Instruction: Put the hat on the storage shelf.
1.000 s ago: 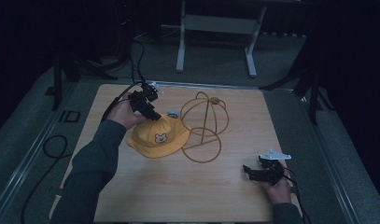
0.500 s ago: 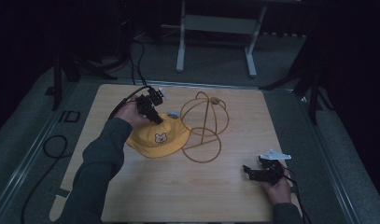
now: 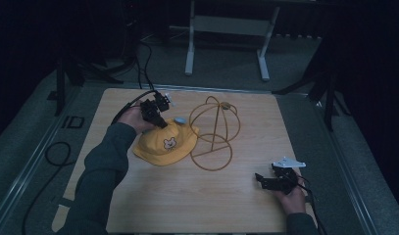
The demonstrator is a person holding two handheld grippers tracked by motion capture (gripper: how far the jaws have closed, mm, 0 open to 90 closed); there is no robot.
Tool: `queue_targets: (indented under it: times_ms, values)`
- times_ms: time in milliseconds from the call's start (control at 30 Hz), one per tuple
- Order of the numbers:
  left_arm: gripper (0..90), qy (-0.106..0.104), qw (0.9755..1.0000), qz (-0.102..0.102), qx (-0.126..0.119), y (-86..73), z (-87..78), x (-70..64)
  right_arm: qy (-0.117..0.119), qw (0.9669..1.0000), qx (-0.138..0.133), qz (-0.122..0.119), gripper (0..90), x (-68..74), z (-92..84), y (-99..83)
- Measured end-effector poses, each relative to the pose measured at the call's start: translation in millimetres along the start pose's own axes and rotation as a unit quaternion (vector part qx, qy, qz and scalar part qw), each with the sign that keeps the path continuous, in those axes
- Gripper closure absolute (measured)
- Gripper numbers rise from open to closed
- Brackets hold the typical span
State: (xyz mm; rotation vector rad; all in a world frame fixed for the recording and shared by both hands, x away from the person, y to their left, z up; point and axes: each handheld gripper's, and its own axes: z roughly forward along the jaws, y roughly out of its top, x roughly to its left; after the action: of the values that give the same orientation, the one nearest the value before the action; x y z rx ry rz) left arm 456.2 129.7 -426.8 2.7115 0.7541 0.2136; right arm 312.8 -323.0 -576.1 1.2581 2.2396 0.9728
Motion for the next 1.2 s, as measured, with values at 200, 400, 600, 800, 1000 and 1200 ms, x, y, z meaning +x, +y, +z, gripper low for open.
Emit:
queue_targets:
  times_ms: [200, 400, 600, 800, 1000, 1200]
  values:
    - [83.8, -0.002, 0.9999, -0.002, -0.013, -3.3, -9.9, 0.3, 0.0, 1.0, 0.0, 0.0, 16.0, 0.0, 0.0, 0.0]
    - [83.8, 0.002, 0.9999, -0.004, -0.016, -7.2, -18.1, -0.2, 0.0, 1.0, 0.0, 0.0, 16.0, 0.0, 0.0, 0.0]
    - [83.7, -0.001, 0.9997, -0.009, -0.024, -10.3, -23.0, 1.6, 0.0, 1.0, 0.0, 0.0, 16.0, 0.0, 0.0, 0.0]
    - [83.6, 0.0, 0.9995, -0.008, -0.03, -11.2, -27.0, 1.2, 0.0, 1.0, 0.0, 0.0, 16.0, 0.0, 0.0, 0.0]
    - [83.6, 0.008, 0.9997, 0.001, -0.025, -6.8, -31.4, -0.8, 0.0, 1.0, 0.0, 0.0, 16.0, 0.0, 0.0, 0.0]
    - [83.5, 0.012, 0.9994, 0.009, -0.032, -1.8, -40.7, -3.5, 0.0, 1.0, 0.0, 0.0, 16.0, 0.0, 0.0, 0.0]
